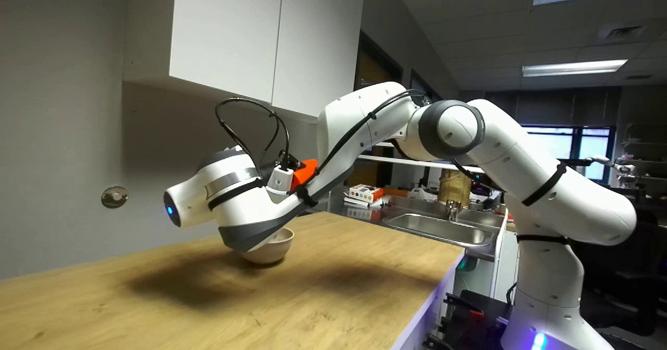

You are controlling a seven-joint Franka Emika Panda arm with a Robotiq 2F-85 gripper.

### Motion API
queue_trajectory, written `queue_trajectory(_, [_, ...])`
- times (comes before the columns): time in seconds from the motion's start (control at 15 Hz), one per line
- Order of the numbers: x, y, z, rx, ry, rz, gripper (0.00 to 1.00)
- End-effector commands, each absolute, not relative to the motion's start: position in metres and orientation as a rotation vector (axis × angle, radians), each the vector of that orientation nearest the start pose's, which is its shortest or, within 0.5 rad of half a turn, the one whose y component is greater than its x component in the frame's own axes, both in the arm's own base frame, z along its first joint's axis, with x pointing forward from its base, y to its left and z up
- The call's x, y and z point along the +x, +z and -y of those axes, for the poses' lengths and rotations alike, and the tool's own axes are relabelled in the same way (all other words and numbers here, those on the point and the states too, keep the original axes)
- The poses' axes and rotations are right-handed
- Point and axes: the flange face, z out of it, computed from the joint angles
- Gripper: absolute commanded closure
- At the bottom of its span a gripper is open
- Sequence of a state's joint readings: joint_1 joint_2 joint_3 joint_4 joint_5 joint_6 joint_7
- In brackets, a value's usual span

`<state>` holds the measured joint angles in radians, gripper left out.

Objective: Pour the beans from the cup into the bowl

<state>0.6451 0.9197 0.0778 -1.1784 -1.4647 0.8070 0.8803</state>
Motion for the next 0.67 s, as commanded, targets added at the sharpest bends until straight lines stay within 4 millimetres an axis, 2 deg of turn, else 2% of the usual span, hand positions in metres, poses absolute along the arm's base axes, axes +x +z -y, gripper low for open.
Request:
queue_trajectory(0.0, [0.5958,0.3291,-0.3196,1.263,0.311,0.307,0.98])
queue_trajectory(0.33, [0.5995,0.3307,-0.3198,1.139,0.354,0.307,0.98])
queue_trajectory(0.47, [0.5988,0.323,-0.3284,1.116,0.34,0.334,0.98])
queue_trajectory(0.53, [0.602,0.3274,-0.3191,1.117,0.331,0.341,0.98])
queue_trajectory(0.6, [0.6015,0.3238,-0.3228,1.114,0.322,0.349,0.98])
